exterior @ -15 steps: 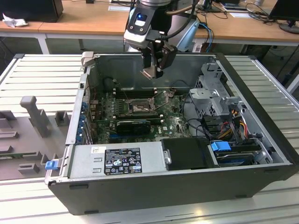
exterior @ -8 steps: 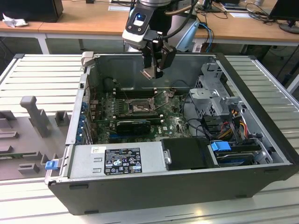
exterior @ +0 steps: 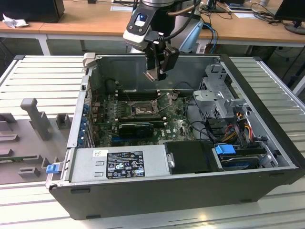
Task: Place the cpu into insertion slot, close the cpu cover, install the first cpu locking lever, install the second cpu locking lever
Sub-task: 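Place the cpu into insertion slot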
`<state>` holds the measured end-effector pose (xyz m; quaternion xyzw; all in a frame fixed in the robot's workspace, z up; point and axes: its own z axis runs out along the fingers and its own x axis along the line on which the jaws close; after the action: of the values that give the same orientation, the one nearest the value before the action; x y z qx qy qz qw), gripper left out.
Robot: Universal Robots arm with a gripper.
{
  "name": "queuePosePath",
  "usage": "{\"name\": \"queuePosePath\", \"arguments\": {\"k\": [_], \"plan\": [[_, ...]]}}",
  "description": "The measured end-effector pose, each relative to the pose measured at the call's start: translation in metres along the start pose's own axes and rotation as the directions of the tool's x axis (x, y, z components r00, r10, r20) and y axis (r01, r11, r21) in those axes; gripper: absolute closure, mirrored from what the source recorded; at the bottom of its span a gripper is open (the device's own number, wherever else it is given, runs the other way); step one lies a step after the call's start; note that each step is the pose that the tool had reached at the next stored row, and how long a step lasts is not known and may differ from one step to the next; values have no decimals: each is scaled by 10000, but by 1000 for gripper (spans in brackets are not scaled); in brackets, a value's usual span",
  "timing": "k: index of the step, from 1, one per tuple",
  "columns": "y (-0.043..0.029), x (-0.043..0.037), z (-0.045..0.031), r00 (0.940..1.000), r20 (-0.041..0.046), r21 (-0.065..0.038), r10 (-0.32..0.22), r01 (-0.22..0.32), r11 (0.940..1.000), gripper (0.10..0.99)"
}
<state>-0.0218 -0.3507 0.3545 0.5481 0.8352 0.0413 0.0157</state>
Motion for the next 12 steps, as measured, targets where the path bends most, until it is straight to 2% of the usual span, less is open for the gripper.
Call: {"name": "queuePosePath", "arguments": {"k": [12], "plan": [[-1,0,8,9979,56,-14,645,-645,9979,557]]}}
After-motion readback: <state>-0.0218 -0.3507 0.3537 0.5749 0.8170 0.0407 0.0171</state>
